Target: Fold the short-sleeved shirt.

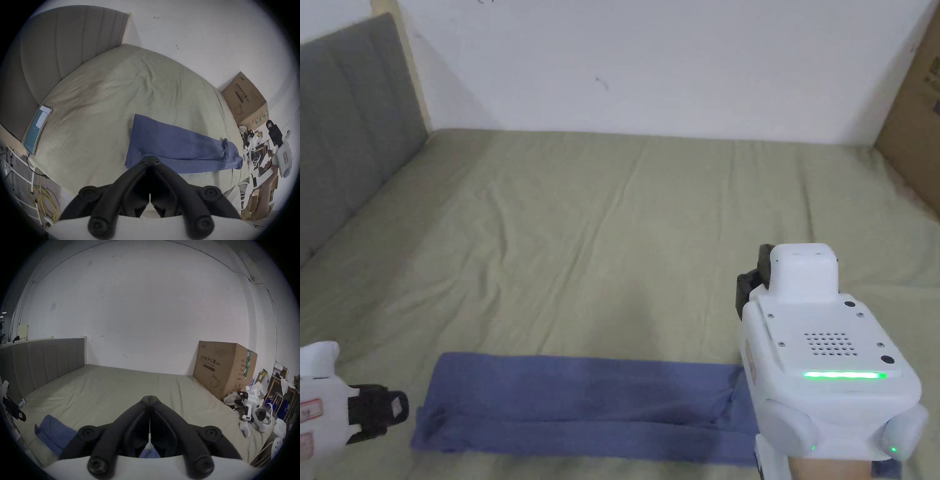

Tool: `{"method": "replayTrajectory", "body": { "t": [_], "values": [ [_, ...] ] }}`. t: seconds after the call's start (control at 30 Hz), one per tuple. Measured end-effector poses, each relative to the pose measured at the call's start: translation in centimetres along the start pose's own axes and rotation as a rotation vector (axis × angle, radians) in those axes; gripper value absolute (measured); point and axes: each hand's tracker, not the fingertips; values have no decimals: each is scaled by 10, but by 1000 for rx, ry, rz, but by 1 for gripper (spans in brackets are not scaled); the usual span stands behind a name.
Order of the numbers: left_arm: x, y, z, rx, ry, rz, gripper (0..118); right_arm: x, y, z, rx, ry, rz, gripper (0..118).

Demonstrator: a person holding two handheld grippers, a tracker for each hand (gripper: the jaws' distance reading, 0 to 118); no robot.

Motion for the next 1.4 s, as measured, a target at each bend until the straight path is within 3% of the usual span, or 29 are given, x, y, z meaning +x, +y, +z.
{"method": "replayTrajectory", "body": {
  "t": [0.2, 0.3, 0.33, 0.37, 0.4, 0.53, 0.63, 0.77, 0.83, 0.87, 0.9, 0.93, 0.97, 1.03, 1.07, 1.23, 1.4],
  "values": [
    [-44, 10, -19, -33, -131, 151, 3, -21, -2, -10, -42, 25, -10, 2],
    [-64, 9, -44, -99, -207, 197, 56, -31, -5, -15, -67, 36, 6, 2],
    [-68, 9, -52, -116, -213, 212, 82, -34, -6, -18, -85, 41, 11, 2],
    [-71, 8, -62, -131, -234, 226, 96, -36, -8, -21, -100, 48, 13, 2],
    [-75, 8, -71, -139, -266, 235, 102, -38, -9, -23, -111, 55, 13, 2],
    [-92, 9, -108, -148, -418, 392, 102, -49, -13, -30, -138, 68, 46, 2],
    [-101, 8, -134, -177, -459, 414, 102, -53, -13, -35, -154, 81, 51, 2],
    [-103, 12, -155, -169, -635, 491, 102, -58, -13, -42, -179, 97, 43, 2],
    [-96, 15, -164, -204, -629, 453, 99, -60, -14, -44, -186, 103, 46, 2],
    [-93, 16, -165, -211, -622, 434, 87, -61, -16, -45, -189, 106, 50, 2],
    [-91, 18, -166, -232, -594, 419, 56, -63, -17, -47, -195, 107, 53, 2],
    [-88, 17, -172, -306, -498, 383, 7, -63, -19, -49, -208, 113, 51, 2],
    [-82, 15, -176, -352, -403, 352, 6, -62, -20, -50, -223, 120, 37, 2],
    [-79, 21, -167, -304, -516, 337, 6, -60, -22, -51, -245, 130, 5, 2],
    [-75, 26, -160, -288, -451, 302, 6, -58, -22, -52, -248, 130, -2, 2],
    [-68, 43, -146, -315, -385, 202, 6, -48, -23, -52, -265, 117, -29, 2],
    [-88, 50, -126, -292, -336, 210, 6, -36, -24, -49, -275, 109, -52, 2]
  ]
}}
